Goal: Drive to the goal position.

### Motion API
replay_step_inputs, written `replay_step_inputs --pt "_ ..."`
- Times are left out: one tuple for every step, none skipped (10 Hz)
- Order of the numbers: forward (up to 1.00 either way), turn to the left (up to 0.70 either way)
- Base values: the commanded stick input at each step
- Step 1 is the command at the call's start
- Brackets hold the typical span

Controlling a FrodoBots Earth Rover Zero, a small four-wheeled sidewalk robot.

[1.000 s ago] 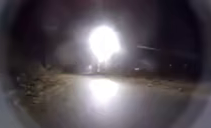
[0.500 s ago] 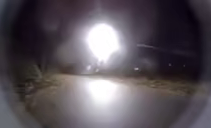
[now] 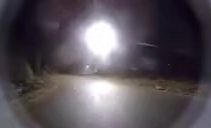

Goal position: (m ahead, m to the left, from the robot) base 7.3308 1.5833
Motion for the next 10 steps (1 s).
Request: replay_step_inputs --pt "1.0 0.09" --pt "1.0 0.1" --pt "1.0 0.1" --pt "1.0 0.1" --pt "1.0 0.1" --pt "1.0 0.11" --pt "1.0 0.11" --pt "1.0 0.11" --pt "1.0 0.11" --pt "1.0 0.11"
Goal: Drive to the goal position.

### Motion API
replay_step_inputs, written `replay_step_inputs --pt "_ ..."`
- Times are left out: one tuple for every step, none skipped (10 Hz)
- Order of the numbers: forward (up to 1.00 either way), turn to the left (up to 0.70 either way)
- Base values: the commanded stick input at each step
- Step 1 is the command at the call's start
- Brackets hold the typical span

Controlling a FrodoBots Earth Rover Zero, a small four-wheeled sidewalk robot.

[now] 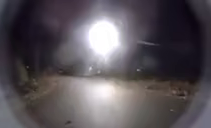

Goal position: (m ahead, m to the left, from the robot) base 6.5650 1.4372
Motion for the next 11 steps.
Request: replay_step_inputs --pt "1.0 0.12" --pt "1.0 0.12" --pt "1.0 0.12" --pt "1.0 0.12" --pt "1.0 0.12" --pt "1.0 0.12" --pt "1.0 0.13" --pt "1.0 0.13" --pt "1.0 0.13" --pt "1.0 0.13" --pt "1.0 0.13"
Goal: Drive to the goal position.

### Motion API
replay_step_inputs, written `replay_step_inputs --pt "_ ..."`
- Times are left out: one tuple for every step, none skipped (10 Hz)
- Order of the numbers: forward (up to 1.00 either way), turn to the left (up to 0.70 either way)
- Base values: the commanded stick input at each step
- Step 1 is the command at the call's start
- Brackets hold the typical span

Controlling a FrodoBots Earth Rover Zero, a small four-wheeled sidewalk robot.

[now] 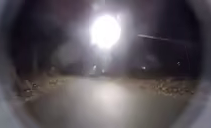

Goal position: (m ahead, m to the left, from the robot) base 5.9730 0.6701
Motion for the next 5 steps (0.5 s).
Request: replay_step_inputs --pt "1.0 0.13" --pt "1.0 0.13" --pt "1.0 0.13" --pt "1.0 0.12" --pt "1.0 0.09"
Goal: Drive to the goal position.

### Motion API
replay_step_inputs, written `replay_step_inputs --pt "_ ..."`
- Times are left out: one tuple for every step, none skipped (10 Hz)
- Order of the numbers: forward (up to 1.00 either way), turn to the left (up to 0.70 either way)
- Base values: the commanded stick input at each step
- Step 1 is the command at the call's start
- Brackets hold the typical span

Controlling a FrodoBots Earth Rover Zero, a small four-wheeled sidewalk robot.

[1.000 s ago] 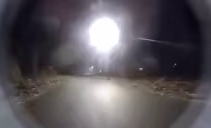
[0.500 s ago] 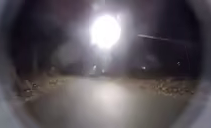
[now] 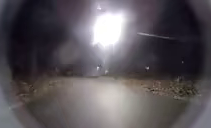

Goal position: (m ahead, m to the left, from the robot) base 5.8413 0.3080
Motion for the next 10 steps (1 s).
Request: replay_step_inputs --pt "1.0 0.07" --pt "1.0 0.06" --pt "1.0 0.05" --pt "1.0 0.05" --pt "1.0 0.09" --pt "1.0 0.11" --pt "1.0 0.11" --pt "1.0 0.1" --pt "1.0 0.1" --pt "1.0 0.11"
